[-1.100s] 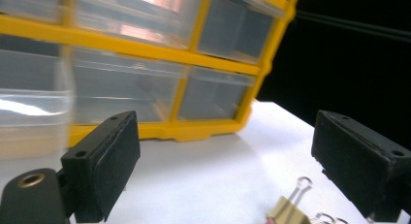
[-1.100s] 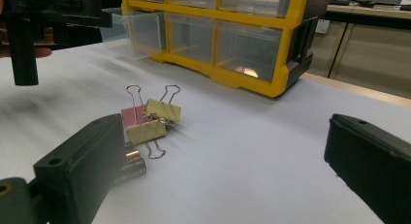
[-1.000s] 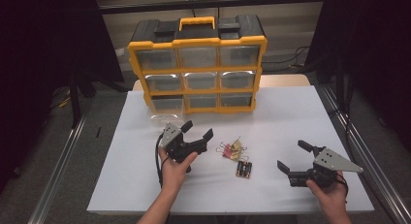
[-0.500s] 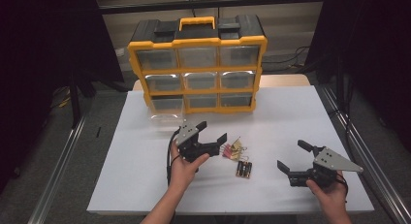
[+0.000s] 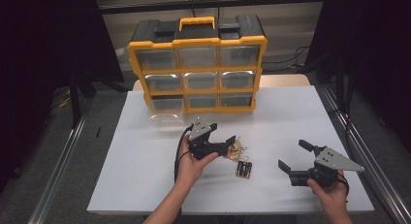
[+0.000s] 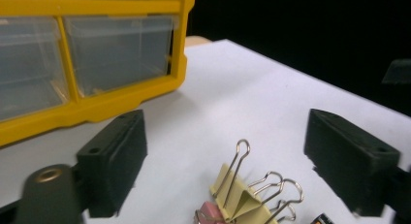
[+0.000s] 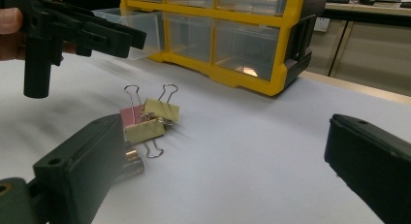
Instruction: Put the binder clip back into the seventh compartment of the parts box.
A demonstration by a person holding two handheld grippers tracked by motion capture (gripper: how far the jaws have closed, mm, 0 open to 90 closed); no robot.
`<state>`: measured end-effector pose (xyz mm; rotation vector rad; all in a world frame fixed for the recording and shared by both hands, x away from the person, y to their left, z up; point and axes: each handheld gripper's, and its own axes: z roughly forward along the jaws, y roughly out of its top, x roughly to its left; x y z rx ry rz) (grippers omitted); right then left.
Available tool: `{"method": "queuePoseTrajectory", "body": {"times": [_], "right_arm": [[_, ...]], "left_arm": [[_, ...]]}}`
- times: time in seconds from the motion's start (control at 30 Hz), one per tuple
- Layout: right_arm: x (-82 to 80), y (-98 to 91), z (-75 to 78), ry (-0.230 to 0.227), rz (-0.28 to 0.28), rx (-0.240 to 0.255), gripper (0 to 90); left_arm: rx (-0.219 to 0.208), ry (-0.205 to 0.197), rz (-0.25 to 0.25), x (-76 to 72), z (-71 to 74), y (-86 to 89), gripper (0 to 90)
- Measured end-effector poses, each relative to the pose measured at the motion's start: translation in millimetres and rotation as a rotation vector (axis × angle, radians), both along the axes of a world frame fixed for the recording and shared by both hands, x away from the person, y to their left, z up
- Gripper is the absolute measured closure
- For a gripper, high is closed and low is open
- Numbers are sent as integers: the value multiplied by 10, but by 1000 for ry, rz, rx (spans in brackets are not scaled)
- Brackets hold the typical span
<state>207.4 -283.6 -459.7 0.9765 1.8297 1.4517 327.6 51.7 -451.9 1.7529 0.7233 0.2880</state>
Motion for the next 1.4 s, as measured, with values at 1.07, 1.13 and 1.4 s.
{"method": "queuePoseTrajectory", "body": {"times": [1.07,1.13,1.4], "right_arm": [[-7,3,-4,8,8,-3,7],[-6,1,-4,7,8,-4,7],[-7,1,-2,7,7,-3,7]], "left_arm": [[275,60,-102,194,-119,-392,829],[258,73,-102,216,-104,-370,875],[182,130,-62,289,42,-246,895]]}}
